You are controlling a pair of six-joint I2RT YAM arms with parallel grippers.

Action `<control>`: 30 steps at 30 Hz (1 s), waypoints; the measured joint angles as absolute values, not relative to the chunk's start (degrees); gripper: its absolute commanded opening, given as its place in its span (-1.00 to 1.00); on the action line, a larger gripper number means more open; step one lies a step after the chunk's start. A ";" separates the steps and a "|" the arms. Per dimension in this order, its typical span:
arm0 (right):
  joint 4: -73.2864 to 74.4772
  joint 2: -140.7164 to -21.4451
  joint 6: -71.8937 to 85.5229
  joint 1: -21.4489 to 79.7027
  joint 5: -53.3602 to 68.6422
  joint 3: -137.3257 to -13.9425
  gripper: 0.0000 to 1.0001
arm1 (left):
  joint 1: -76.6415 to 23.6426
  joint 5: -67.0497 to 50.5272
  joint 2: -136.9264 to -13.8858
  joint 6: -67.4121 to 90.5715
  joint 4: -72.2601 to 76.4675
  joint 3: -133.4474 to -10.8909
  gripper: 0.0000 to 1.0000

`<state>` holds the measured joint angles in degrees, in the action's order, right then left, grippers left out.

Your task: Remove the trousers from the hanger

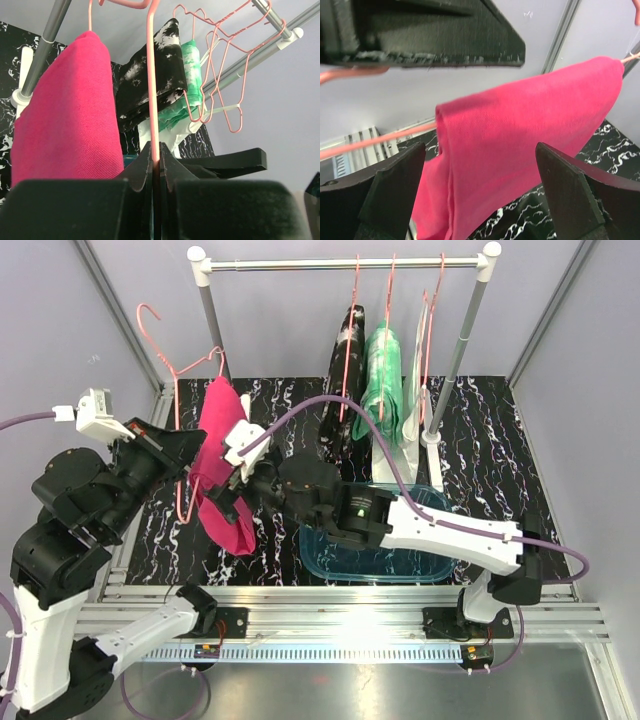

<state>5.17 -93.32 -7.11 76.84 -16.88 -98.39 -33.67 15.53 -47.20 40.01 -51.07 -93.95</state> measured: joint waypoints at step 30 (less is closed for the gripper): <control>3.46 -98.02 -17.30 77.25 -15.33 -101.25 -0.27 | -33.69 14.94 -47.97 38.24 -53.54 -96.92 -1.00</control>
<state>3.46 -98.02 -17.30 77.25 -15.33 -101.25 -33.69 14.94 -47.97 38.24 -53.54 -96.92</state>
